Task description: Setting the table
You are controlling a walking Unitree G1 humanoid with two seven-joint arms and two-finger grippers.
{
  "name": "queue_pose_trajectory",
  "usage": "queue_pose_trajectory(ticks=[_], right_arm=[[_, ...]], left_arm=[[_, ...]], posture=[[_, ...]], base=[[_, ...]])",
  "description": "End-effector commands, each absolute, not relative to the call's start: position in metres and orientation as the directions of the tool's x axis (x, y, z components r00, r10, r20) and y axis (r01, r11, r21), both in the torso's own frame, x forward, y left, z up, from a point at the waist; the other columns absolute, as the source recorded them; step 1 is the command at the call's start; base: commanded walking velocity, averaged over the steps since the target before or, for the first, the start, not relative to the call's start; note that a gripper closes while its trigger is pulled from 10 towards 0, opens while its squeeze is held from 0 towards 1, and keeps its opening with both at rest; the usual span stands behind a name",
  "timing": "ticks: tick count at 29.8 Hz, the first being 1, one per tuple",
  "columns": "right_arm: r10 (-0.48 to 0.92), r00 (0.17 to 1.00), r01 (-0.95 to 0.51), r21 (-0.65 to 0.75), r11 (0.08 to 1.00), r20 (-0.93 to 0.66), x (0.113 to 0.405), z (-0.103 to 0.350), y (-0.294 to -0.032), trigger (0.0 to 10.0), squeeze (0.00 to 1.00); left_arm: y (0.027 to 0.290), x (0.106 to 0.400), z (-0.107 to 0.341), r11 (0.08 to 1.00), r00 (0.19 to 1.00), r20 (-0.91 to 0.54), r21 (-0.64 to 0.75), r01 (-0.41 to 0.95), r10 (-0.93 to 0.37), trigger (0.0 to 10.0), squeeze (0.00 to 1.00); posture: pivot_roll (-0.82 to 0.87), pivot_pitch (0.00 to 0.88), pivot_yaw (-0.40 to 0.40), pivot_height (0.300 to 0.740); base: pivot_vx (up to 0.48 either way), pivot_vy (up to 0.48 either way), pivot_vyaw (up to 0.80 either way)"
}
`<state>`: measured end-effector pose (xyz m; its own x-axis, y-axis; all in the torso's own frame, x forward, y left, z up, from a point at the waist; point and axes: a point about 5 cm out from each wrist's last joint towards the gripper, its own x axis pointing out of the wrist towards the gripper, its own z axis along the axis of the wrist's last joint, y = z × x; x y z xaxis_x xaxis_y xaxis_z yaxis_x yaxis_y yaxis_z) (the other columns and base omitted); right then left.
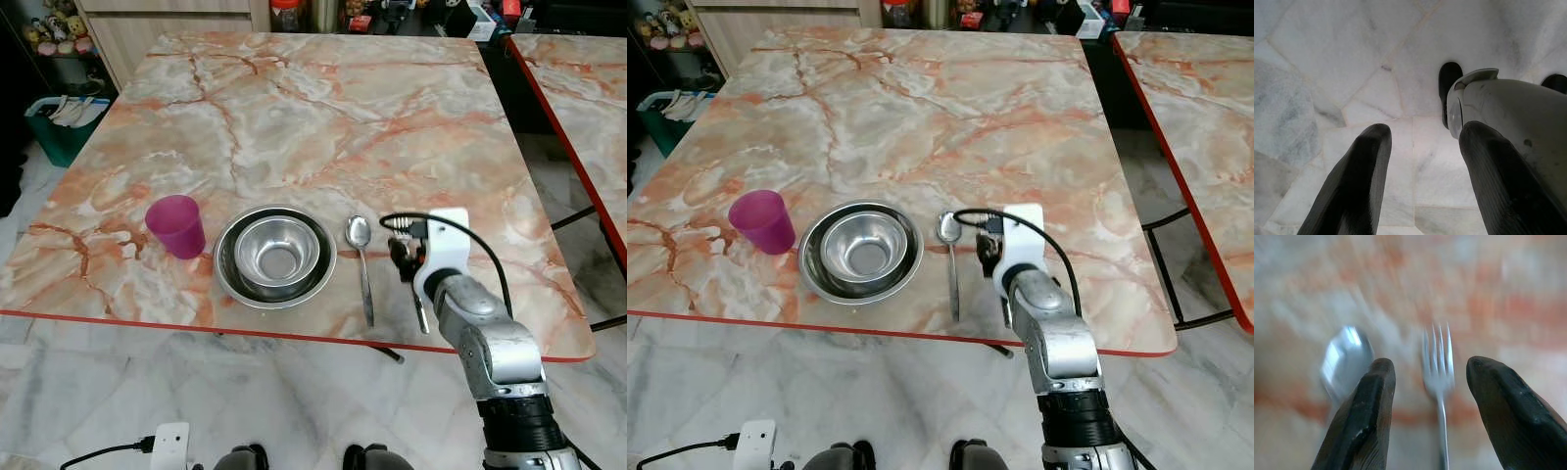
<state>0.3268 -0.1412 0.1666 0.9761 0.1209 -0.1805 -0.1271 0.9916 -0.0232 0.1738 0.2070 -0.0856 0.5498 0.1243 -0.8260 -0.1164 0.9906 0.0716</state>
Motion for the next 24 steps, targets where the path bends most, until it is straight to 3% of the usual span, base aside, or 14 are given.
queue_pose_trajectory(ticks=[1, 11, 15, 24], right_arm=[[0.153, 0.985, -0.157, -0.047, 0.986, -0.081, 0.327, 0.187, -0.135, 10.0, 0.00], [0.163, 0.979, -0.162, -0.015, 0.987, 0.125, 0.327, 0.212, -0.131, 10.0, 0.00], [0.143, 0.966, -0.148, 0.010, 0.989, 0.216, 0.329, 0.227, -0.134, 10.0, 0.00], [0.177, 0.954, -0.177, -0.024, 0.984, 0.241, 0.329, 0.227, -0.128, 10.0, 0.00]], left_arm=[[0.199, 0.164, -0.091, 0.994, 0.515, -0.852, 0.044, -0.104, 0.091, 10.0, 0.00], [0.203, 0.164, -0.091, 0.991, 0.528, -0.841, 0.065, -0.119, 0.118, 10.0, 0.00], [0.205, 0.163, -0.091, 0.989, 0.527, -0.840, 0.077, -0.123, 0.131, 10.0, 0.00], [0.218, 0.150, -0.093, 0.987, 0.518, -0.843, 0.093, -0.128, 0.146, 10.0, 0.00]], posture=[[0.01, 0.216, -0.024, 0.711], [0.01, 0.207, -0.020, 0.711], [0.02, 0.200, -0.016, 0.711], [0.02, 0.179, -0.006, 0.711]], base=[[0.000, 0.000, 0.00], [0.000, 0.000, 0.00], [0.000, 0.480, 0.00], [0.000, 0.480, 0.00]])
